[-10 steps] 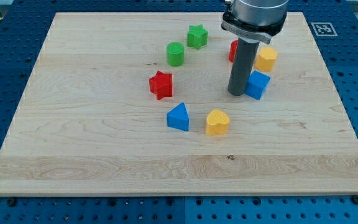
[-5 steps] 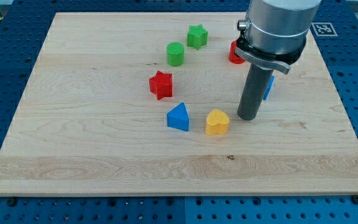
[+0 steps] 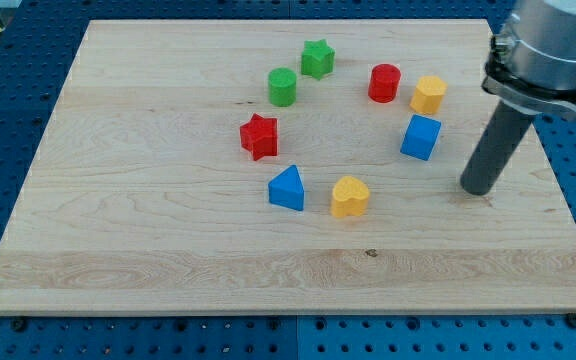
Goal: Move your arm closer to the yellow heart
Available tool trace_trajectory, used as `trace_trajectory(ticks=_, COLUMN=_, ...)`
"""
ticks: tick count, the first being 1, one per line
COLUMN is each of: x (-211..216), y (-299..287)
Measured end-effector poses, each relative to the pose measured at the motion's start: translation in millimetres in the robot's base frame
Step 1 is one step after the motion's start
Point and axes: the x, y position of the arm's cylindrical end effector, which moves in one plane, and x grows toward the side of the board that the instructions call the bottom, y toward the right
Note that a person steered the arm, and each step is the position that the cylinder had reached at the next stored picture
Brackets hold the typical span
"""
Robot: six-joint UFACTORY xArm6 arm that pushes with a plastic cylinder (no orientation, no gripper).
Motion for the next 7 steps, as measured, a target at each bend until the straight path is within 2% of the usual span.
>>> trace_trajectory(ticks=2, x=1.1, y=2.9)
trace_trajectory(ticks=3, x=20.3, y=6.3)
trace_trajectory(ticks=4, x=75.2, y=-7.6)
trace_trajectory(ticks=7, x=84.3, y=-146.5)
